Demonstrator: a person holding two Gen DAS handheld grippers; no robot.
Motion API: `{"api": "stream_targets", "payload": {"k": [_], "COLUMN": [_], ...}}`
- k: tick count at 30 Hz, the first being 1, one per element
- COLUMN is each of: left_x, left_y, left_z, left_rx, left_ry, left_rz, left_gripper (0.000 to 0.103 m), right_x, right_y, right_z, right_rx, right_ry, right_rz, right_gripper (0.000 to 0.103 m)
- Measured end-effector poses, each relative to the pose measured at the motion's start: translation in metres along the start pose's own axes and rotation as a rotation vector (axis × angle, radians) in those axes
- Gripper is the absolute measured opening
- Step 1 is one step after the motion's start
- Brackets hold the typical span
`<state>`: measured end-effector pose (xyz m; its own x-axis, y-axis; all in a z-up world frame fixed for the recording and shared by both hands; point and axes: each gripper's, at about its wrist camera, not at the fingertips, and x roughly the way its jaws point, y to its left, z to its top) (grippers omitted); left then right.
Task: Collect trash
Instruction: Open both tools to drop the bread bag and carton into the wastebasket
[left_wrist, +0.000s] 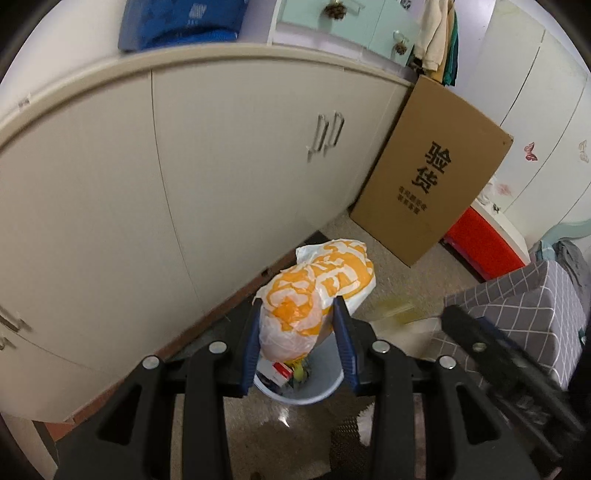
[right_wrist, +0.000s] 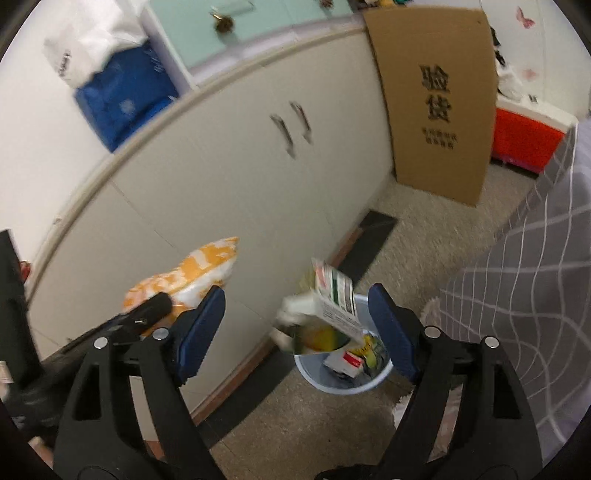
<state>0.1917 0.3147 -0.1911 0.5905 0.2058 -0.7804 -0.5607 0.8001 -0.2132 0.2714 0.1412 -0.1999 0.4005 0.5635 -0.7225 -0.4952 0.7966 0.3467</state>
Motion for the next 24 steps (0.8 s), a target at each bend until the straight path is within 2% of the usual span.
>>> {"api": "stream_targets", "payload": {"k": [7, 24], "left_x": [0.009, 0.012], "left_y": [-0.003, -0.021], "left_z": [-0.006, -0.011], "left_rx": [0.016, 0.054], "left_ry": [0.019, 0.036], "left_rz": [0.007, -0.002], "left_gripper": [0.037, 0.037], "right_x": [0.006, -0.013], "right_y": [-0.008, -0.013], "right_z": [-0.010, -0.012], "right_rx": [0.016, 0.036], "right_ry": [0.025, -0.011], "right_rz": [-0.026, -0.032], "right_gripper": [0.079, 0.081]}}
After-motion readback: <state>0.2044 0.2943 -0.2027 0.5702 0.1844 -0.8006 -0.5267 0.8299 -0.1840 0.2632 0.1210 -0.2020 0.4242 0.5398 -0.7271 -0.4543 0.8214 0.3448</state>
